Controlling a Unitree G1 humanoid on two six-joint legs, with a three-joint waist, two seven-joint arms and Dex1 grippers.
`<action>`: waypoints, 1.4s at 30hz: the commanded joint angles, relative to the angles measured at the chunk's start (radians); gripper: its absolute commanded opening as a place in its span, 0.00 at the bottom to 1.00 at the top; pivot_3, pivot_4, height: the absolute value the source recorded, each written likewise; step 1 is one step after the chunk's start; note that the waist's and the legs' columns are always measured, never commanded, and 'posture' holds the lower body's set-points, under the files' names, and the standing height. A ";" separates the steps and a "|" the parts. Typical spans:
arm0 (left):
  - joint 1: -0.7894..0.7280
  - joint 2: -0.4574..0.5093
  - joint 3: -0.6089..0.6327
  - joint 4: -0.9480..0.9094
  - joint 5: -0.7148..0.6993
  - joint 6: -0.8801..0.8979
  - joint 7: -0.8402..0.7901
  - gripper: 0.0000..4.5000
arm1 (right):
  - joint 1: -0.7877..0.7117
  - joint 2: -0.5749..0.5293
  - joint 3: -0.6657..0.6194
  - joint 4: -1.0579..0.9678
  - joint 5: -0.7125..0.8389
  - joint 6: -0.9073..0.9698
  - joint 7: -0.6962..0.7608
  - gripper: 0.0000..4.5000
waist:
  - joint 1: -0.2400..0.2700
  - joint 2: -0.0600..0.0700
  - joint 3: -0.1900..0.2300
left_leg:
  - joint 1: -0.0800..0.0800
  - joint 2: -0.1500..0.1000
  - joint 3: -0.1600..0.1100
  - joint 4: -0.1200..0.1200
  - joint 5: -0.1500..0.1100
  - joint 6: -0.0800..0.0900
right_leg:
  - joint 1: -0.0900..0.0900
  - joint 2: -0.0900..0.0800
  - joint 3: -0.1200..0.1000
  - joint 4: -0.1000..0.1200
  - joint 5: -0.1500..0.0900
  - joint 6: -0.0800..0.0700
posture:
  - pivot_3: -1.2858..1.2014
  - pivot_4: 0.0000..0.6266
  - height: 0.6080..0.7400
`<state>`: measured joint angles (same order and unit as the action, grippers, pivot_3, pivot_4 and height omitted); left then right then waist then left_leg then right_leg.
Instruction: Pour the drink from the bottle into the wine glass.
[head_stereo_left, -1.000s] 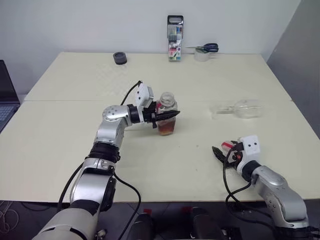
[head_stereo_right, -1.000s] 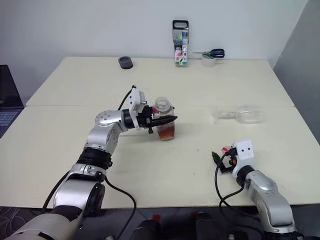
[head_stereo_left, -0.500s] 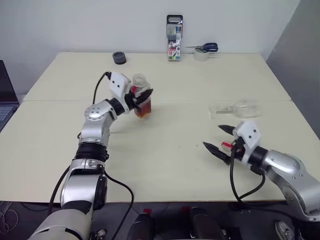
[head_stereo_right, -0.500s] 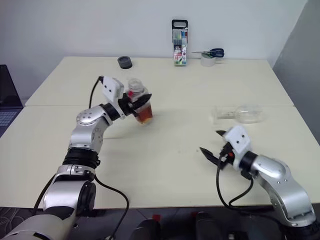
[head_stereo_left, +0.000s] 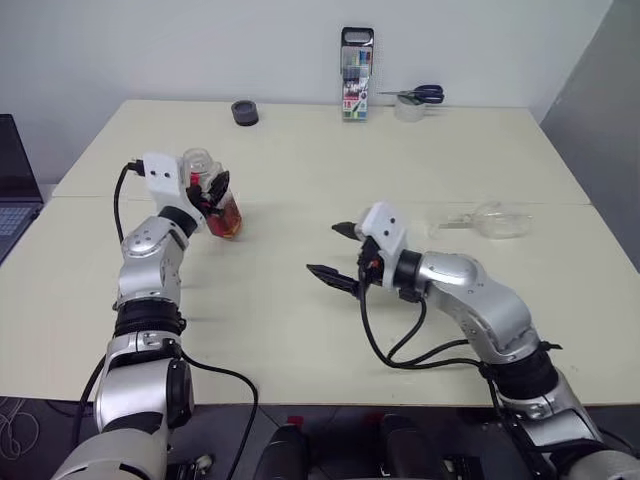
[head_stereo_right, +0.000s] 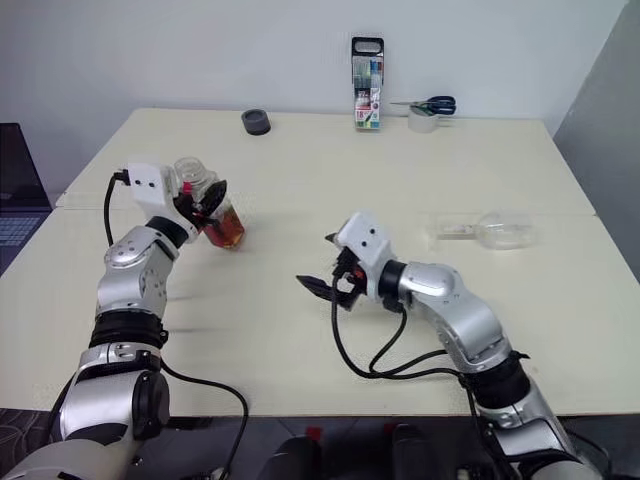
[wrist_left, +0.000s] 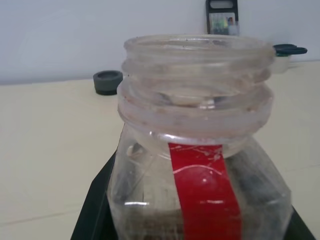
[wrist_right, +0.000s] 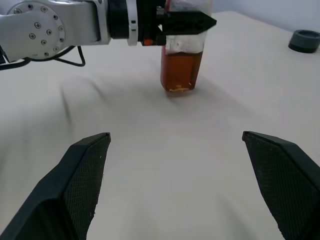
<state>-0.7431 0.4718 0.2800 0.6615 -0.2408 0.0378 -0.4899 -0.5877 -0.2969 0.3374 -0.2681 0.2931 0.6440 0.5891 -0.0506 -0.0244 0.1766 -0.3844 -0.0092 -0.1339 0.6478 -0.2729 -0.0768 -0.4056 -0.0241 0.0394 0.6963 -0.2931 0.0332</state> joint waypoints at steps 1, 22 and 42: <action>0.004 0.000 0.021 -0.079 -0.028 -0.015 0.011 0.37 | -0.041 0.025 0.004 0.018 -0.024 -0.031 0.005 1.00 | -0.001 0.000 0.000 | 0.000 0.000 0.000 0.000 0.000 0.000 | 0.000 0.000 0.000 0.000 0.000 0.000 | 0.52 0.24 1.00; 0.073 -0.017 -0.025 -0.032 0.021 -0.097 0.010 0.80 | -0.030 0.088 0.005 -0.007 -0.035 -0.028 0.015 1.00 | -0.006 0.000 -0.001 | 0.001 0.001 0.001 -0.001 0.000 0.000 | -0.001 0.001 0.000 0.001 0.000 0.000 | 0.52 0.24 1.00; 0.201 -0.049 -0.041 -0.086 0.066 -0.155 0.096 0.99 | 0.021 0.097 0.011 0.004 -0.069 -0.045 -0.007 1.00 | -0.006 0.000 -0.001 | 0.001 0.001 0.001 -0.001 0.000 0.000 | -0.001 0.000 0.001 0.001 0.000 0.000 | 0.52 0.24 1.00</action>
<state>-0.5534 0.4263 0.2313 0.6222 -0.1809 -0.0906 -0.4191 -0.5687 -0.1995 0.3474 -0.2401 0.2377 0.6207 0.5900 -0.0568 -0.0245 0.1760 -0.3831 -0.0083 -0.1332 0.6469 -0.2731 -0.0764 -0.4062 -0.0236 0.0400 0.6973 -0.2930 0.0330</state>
